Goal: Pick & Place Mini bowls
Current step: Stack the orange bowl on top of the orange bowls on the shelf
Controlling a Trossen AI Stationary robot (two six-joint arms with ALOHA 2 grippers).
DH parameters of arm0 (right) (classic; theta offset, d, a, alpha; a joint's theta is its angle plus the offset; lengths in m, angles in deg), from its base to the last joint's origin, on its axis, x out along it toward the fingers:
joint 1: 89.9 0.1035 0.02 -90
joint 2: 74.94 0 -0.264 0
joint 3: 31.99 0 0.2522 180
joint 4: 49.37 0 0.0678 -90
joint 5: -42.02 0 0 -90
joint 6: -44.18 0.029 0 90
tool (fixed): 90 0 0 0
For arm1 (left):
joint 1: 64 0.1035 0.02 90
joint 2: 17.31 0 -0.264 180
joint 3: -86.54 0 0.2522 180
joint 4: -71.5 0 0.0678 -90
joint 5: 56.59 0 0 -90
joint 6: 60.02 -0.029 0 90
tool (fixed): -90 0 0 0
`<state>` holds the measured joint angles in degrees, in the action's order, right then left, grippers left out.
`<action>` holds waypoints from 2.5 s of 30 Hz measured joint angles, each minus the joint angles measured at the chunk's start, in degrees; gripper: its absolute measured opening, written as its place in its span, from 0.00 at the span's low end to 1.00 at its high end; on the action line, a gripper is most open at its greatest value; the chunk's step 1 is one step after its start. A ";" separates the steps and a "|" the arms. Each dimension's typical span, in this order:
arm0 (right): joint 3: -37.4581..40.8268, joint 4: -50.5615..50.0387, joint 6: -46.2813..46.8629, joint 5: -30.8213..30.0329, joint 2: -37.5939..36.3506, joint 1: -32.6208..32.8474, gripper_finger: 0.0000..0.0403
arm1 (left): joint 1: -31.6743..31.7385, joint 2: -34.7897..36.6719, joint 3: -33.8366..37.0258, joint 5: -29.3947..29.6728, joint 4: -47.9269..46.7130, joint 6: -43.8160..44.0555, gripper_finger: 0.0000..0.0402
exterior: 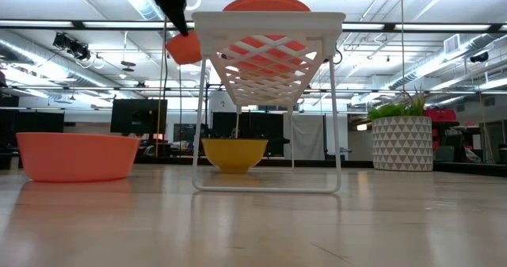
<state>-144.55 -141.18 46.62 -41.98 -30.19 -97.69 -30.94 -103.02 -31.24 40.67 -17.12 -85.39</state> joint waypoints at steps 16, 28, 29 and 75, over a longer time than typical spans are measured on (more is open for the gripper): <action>0.00 0.00 0.00 -0.01 0.00 0.00 0.03 | -10.50 -0.02 -4.07 -3.04 1.29 0.17 0.00; 0.00 0.00 0.00 0.00 0.00 0.00 0.03 | -27.07 -0.02 -4.07 -2.10 0.59 0.25 0.00; 0.00 0.02 0.00 -0.01 0.00 0.00 0.03 | -28.32 -0.02 -4.07 -2.10 0.85 0.20 0.00; 0.00 0.00 0.00 0.01 0.00 0.00 0.03 | -47.91 -8.38 -4.03 0.31 5.65 -32.13 0.00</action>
<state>-144.55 -141.17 46.62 -41.97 -30.19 -97.69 -78.85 -111.40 -35.27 40.98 -11.48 -117.52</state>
